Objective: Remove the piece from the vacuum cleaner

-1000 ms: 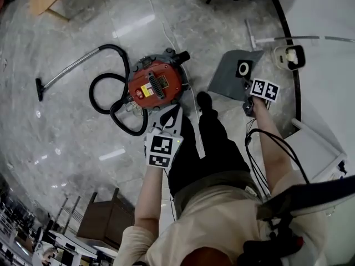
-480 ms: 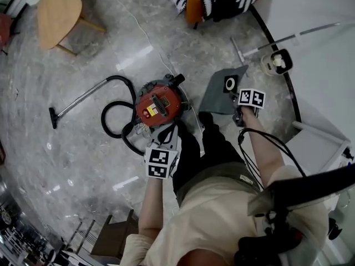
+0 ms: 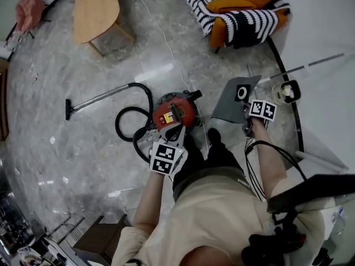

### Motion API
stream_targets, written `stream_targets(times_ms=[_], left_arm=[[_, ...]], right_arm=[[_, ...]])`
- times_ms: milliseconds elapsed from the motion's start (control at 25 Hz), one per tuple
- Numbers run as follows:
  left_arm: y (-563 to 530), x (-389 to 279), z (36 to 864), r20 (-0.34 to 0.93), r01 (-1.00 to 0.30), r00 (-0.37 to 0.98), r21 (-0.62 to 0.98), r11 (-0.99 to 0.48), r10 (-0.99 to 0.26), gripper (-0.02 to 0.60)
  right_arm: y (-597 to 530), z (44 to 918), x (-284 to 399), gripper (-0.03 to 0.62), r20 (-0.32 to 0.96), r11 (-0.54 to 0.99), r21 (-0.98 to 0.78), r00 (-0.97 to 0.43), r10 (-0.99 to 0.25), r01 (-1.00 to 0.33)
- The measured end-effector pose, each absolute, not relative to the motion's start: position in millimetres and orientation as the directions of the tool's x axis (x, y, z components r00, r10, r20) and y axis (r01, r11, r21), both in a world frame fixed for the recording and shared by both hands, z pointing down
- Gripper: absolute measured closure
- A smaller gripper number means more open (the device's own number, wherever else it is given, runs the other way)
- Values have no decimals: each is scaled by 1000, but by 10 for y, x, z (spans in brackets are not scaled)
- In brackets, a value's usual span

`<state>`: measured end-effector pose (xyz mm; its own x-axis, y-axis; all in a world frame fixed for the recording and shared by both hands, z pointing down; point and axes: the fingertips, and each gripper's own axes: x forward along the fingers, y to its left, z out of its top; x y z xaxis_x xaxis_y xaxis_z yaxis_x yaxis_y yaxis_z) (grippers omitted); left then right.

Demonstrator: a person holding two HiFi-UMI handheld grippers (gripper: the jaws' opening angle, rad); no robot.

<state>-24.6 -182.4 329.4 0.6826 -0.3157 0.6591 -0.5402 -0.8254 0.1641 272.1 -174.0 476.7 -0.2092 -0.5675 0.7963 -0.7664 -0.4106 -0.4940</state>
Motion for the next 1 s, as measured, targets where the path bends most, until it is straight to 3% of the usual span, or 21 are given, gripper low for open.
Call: stream_targets(times_ms=[520,1000], left_arm=[[-1823,-620,2809,606,-568,700,150,-809,-378,578],[-1602,-663,2867,600,-517,728,164,-840,-331,578]], right_arm=[[-1783,4011,2177,569,724,-274,-558,-297,-623,-783],[-1445,3806,1812,569,669,-240,-620,-344,-659,-747]])
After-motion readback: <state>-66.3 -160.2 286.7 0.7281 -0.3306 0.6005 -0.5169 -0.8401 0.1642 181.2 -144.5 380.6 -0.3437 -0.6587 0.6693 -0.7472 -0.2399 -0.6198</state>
